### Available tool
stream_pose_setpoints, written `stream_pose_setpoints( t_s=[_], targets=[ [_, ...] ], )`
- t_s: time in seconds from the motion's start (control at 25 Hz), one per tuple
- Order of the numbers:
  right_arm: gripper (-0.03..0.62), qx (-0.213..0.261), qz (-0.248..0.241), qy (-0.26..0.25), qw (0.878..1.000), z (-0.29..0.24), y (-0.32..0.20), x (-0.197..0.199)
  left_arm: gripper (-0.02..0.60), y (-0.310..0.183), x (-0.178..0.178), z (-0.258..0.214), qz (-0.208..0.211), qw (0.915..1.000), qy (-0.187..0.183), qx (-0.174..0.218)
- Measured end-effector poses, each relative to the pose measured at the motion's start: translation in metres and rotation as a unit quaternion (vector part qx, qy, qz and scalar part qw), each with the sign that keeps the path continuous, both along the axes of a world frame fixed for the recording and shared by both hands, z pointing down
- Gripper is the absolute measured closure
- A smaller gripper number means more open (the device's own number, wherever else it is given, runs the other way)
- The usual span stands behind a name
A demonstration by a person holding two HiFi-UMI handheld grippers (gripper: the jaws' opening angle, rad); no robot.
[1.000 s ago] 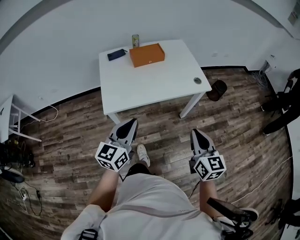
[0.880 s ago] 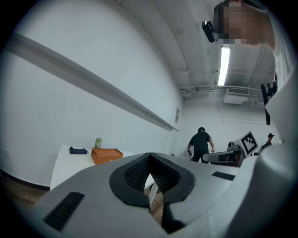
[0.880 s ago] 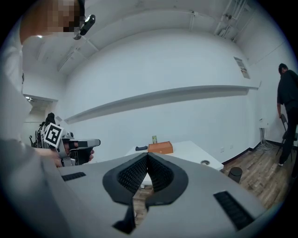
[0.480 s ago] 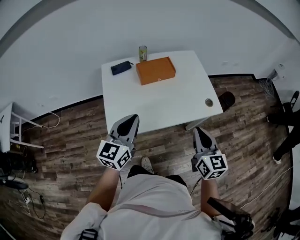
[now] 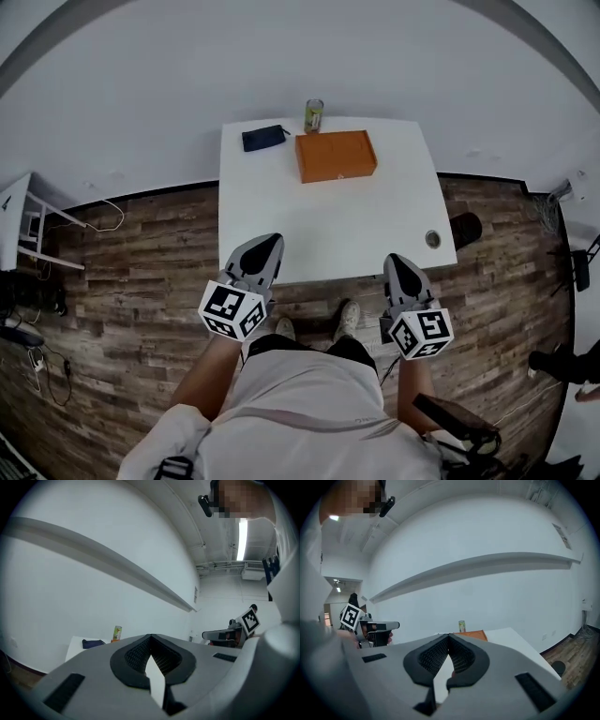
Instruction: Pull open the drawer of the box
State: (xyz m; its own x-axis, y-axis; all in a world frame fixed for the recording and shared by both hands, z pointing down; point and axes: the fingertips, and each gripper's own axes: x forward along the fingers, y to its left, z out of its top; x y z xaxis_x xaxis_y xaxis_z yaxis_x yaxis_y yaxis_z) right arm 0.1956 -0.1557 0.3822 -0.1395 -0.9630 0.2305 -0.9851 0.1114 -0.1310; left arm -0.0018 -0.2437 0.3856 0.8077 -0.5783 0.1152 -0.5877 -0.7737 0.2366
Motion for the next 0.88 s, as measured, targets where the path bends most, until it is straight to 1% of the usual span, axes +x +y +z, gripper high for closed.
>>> stream_pose_setpoints(
  t_s=[0.12,0.24,0.44,0.56,0.68,0.88],
  targets=[
    [0.592,0.000,-0.030,-0.005,1.000,0.004,-0.026,0.007,0.572,-0.013,0.002,0.004,-0.032,0.9995,-0.006,-0.004],
    [0.592,-0.002,-0.061,-0.007,0.998,0.009,-0.050,0.020,0.572,-0.024,0.012,0.008,-0.065,0.9978,-0.013,-0.007],
    [0.592,-0.011,-0.103,-0.009,0.995,0.013,-0.080,0.064,0.572,-0.036,0.049,0.010,-0.108,0.9939,-0.021,-0.011],
    [0.592,-0.014,-0.118,-0.008,0.993,0.014,-0.091,0.091,0.572,-0.043,0.071,0.014,-0.130,0.9912,-0.021,-0.016],
    [0.592,-0.020,-0.123,-0.011,0.992,0.019,-0.096,0.108,0.572,-0.047,0.090,0.022,-0.136,0.9901,-0.024,-0.024],
    [0.592,-0.031,-0.110,-0.025,0.993,0.033,-0.095,0.121,0.571,-0.062,0.121,0.042,-0.113,0.9921,-0.043,-0.032]
  ],
)
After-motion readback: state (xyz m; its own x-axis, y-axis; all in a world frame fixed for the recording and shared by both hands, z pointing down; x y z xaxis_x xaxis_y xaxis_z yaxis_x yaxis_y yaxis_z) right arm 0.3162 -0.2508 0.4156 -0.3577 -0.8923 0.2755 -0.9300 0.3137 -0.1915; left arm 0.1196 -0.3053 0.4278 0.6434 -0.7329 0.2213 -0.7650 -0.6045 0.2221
